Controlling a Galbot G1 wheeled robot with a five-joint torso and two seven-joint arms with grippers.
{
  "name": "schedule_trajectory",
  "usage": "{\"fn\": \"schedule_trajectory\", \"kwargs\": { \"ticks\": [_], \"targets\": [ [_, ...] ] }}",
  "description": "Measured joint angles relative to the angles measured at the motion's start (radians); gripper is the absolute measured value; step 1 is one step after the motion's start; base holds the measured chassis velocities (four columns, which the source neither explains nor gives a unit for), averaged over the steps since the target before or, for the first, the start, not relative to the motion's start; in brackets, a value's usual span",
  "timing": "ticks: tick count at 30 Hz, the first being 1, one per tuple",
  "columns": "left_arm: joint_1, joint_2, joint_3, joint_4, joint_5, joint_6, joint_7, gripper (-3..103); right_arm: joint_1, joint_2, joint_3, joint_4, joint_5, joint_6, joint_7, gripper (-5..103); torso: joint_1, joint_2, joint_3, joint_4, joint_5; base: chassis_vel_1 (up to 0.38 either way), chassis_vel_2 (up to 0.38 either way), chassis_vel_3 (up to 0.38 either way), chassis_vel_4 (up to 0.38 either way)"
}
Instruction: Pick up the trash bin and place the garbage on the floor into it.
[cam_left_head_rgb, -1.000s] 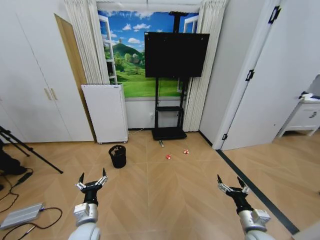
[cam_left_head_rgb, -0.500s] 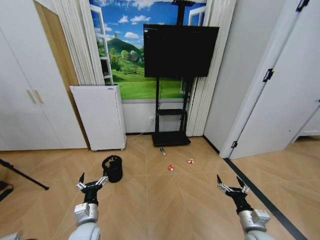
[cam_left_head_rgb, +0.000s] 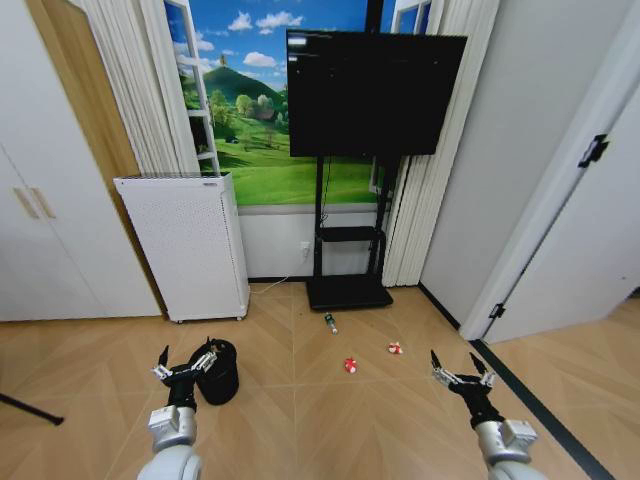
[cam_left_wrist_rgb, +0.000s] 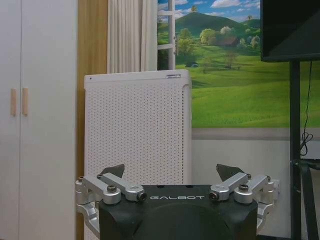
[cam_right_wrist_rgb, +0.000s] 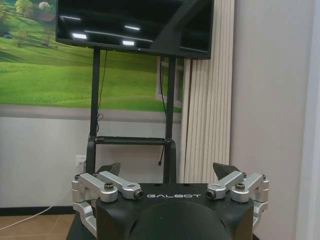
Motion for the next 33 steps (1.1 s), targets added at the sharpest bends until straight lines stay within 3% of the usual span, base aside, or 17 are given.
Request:
{"fn": "schedule_trajectory", "kwargs": {
  "ticks": [2,4,7,10,13,16,17,19,21,24,25,26,27,28,33],
  "targets": [
    [0.000,0.000,0.001,0.002,0.000,0.000,0.000,100,0.001,-0.001,0.000,0.000,0.001,0.000,0.000,100,0.000,0.000,0.000,0.0001,-0.0010,-0.359,0.333,0.350,-0.347],
    [-0.001,-0.001,0.002,0.004,0.000,0.000,0.000,100,0.001,-0.001,0.000,-0.002,0.001,0.000,0.000,100,0.000,0.000,0.000,0.0001,0.0005,-0.347,0.351,0.342,-0.345],
    [-0.001,0.000,0.002,0.006,0.000,0.000,0.000,100,0.001,-0.001,0.000,-0.003,0.001,0.000,0.000,100,0.000,0.000,0.000,-0.0002,-0.0013,-0.367,0.352,0.353,-0.362],
    [-0.001,0.000,0.002,0.006,0.000,0.000,0.000,100,0.001,0.001,-0.003,-0.006,-0.001,0.000,-0.001,100,0.000,0.000,0.000,0.0003,0.0010,-0.328,0.365,0.353,-0.357],
    [0.000,0.000,0.002,0.008,0.001,0.000,0.000,100,0.000,0.002,-0.005,-0.008,-0.003,0.001,-0.001,100,0.000,0.000,0.000,0.0000,-0.0015,-0.365,0.364,0.388,-0.342],
    [0.000,0.000,0.002,0.008,0.001,-0.001,0.000,100,-0.001,0.004,-0.006,-0.010,-0.004,0.002,-0.001,100,0.000,0.000,0.000,0.0004,0.0015,-0.353,0.354,0.350,-0.359],
    [0.000,0.000,0.003,0.008,0.001,-0.001,0.000,100,-0.001,0.004,-0.007,-0.014,-0.003,0.008,-0.001,100,0.000,0.000,0.000,-0.0004,-0.0013,-0.377,0.353,0.361,-0.342],
    [0.000,0.000,0.003,0.009,0.002,-0.001,0.000,100,0.000,0.005,-0.009,-0.015,-0.004,0.014,0.000,100,0.000,0.000,0.000,-0.0001,-0.0016,-0.339,0.332,0.361,-0.342],
    [-0.001,-0.001,0.005,0.010,-0.001,-0.002,-0.006,100,0.005,0.007,-0.014,-0.024,-0.023,0.033,0.019,100,0.000,0.000,0.000,0.0005,0.0016,-0.345,0.352,0.349,-0.363],
    [-0.001,-0.002,0.010,0.011,-0.014,-0.002,-0.009,100,0.005,0.008,-0.015,-0.024,-0.024,0.042,0.022,100,0.000,0.000,0.000,0.0002,-0.0016,-0.333,0.301,0.335,-0.344],
    [-0.001,-0.004,0.010,0.010,-0.022,-0.001,-0.009,100,0.006,0.009,-0.015,-0.026,-0.030,0.047,0.020,100,0.001,0.000,0.000,-0.0004,0.0003,-0.252,0.285,0.233,-0.221],
    [-0.001,-0.004,0.010,0.010,-0.022,-0.001,-0.009,100,0.006,0.009,-0.015,-0.026,-0.030,0.047,0.020,100,0.001,0.000,0.000,-0.0004,0.0003,-0.252,0.285,0.233,-0.221],
    [-0.001,-0.006,0.011,0.011,-0.032,0.004,-0.009,100,0.009,0.010,-0.015,-0.031,-0.039,0.056,0.018,100,0.001,0.000,0.000,0.0012,0.0005,-0.229,0.251,0.131,-0.128],
    [0.000,-0.006,0.011,0.011,-0.034,0.011,-0.009,100,0.009,0.011,-0.016,-0.035,-0.044,0.059,0.017,100,0.001,0.000,0.001,-0.0006,-0.0008,-0.129,0.145,0.131,-0.042],
    [0.004,-0.006,0.009,0.013,-0.035,0.017,-0.014,100,0.009,0.012,-0.019,-0.041,-0.049,0.066,0.013,100,-0.001,-0.003,-0.002,0.0003,-0.0001,-0.073,0.039,0.030,-0.019]
  ]
}}
